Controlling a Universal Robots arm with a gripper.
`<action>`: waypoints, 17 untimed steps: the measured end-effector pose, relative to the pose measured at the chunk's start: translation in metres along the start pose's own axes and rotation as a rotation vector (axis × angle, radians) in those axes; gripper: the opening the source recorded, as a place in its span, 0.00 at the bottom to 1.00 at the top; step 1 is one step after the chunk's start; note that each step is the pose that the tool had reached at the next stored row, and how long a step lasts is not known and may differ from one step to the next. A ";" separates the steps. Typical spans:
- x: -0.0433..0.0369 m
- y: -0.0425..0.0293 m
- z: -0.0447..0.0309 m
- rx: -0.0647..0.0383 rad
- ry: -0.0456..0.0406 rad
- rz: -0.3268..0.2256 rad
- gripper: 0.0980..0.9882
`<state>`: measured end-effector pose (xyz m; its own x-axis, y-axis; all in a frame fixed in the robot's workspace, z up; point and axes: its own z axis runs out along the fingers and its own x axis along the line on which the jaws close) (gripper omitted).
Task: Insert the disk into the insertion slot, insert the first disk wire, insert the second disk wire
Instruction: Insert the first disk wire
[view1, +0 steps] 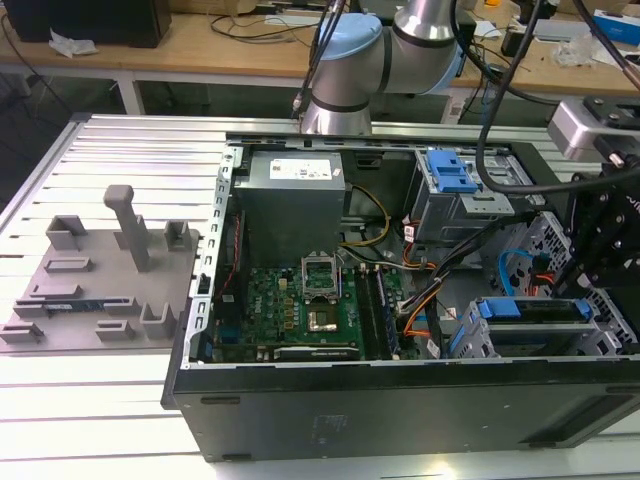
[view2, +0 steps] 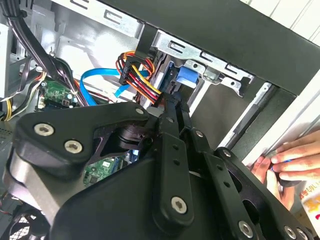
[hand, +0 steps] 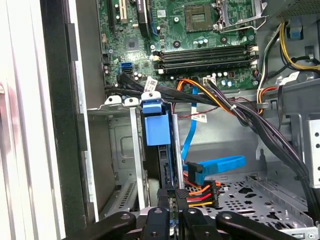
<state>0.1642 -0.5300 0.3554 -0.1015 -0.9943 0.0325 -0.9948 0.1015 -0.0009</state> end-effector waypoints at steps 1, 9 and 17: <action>-0.0001 0.0000 0.0000 0.000 0.0000 -0.002 0.07; -0.0005 0.0001 0.0008 0.001 0.0000 -0.018 0.07; -0.0031 0.0004 0.0039 0.001 0.0002 -0.018 0.07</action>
<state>0.1641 -0.5270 0.3514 -0.0833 -0.9960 0.0327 -0.9965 0.0833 -0.0009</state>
